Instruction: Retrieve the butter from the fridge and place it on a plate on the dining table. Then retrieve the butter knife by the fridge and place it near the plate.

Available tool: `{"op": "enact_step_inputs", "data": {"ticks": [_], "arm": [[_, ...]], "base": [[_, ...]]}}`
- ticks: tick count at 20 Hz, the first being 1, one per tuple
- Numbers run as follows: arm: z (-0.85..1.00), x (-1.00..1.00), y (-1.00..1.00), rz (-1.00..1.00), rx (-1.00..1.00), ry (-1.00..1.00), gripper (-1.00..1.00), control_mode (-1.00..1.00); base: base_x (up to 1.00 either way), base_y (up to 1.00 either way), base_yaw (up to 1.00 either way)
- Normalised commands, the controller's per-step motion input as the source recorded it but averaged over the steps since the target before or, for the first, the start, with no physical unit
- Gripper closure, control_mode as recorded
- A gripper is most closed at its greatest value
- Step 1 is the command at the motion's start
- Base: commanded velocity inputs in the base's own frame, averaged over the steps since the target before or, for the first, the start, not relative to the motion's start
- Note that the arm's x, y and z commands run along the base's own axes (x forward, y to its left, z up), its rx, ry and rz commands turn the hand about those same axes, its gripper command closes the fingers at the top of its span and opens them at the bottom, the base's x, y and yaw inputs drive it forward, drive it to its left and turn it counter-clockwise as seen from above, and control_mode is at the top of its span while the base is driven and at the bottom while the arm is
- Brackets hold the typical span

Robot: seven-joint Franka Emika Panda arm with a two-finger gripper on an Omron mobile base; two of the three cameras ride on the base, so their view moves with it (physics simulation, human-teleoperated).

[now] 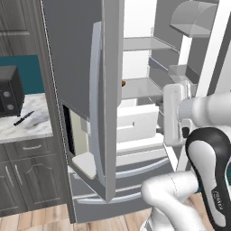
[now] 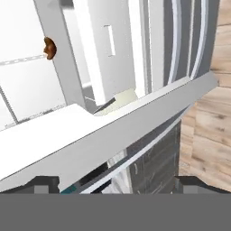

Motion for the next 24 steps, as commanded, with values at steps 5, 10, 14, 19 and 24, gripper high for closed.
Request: {"op": "enact_step_inputs", "data": {"ticks": [5, 10, 14, 19, 24], "arm": [[-0.14, 0.29, 0.05, 0.1, 0.2, 0.03, -1.0, -1.0], [-0.12, 0.31, 0.19, 0.11, 0.04, 0.03, -1.0, -1.0], [0.0, 0.2, 0.04, 0.04, 0.0, 0.0, -1.0, -1.0], [0.0, 0.29, 0.0, 0.0, 0.0, 0.0, -1.0, -1.0], [0.0, 0.46, 0.0, 0.0, 0.01, 0.0, -1.0, -1.0]], "base": [[0.0, 0.0, 0.0], [0.0, 0.0, 0.0], [0.0, 0.0, 0.0], [0.0, 0.0, 0.0], [0.0, 0.0, 0.0]]}}
